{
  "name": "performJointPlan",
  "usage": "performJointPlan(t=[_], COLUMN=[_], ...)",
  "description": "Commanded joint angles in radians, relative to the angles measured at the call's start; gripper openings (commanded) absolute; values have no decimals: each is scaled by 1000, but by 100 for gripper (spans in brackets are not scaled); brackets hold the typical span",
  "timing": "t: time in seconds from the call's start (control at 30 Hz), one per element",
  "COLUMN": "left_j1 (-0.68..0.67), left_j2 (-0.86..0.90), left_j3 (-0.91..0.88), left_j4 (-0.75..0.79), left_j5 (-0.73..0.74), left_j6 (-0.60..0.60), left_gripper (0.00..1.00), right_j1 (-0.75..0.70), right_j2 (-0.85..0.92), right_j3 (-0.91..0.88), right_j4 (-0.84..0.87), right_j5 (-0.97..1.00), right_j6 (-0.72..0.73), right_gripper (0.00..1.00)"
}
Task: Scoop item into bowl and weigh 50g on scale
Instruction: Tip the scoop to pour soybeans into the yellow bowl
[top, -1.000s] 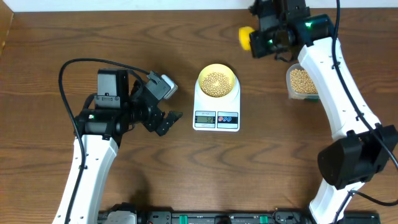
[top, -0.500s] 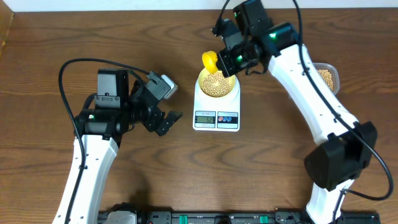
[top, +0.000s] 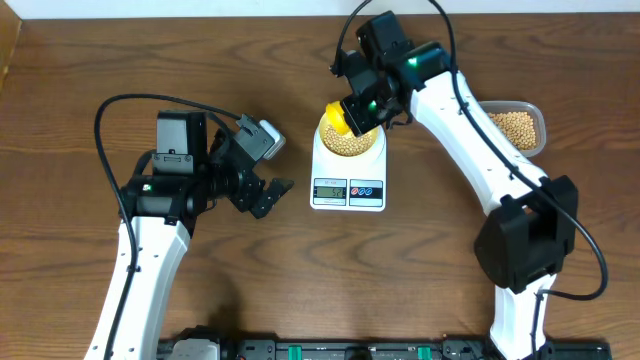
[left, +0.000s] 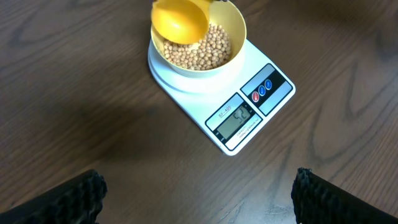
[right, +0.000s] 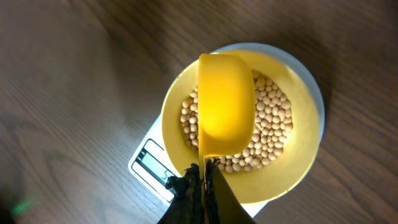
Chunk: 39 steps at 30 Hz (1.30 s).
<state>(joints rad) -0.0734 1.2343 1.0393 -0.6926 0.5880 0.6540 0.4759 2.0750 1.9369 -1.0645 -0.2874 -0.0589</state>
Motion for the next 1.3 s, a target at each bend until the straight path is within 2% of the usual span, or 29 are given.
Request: performJointPlan(t=[0.0,0.73,1.27], left_j1=[5,5,5], left_j2=[2,2,2], left_j3=[-10,-10,-10], left_j4=[-2,-2,-2], left_j5=[-6,-6,-6], left_j6=[-1,-1,-1], left_gripper=[98,98,98], right_j1=[11,17,47], right_j2=[6,26,43], right_j3=[-4,-89,-89], right_j4=[-8,62,26], right_j5=[29,76,47], right_j6=[-18,-36,-70], right_gripper=[1,1,1])
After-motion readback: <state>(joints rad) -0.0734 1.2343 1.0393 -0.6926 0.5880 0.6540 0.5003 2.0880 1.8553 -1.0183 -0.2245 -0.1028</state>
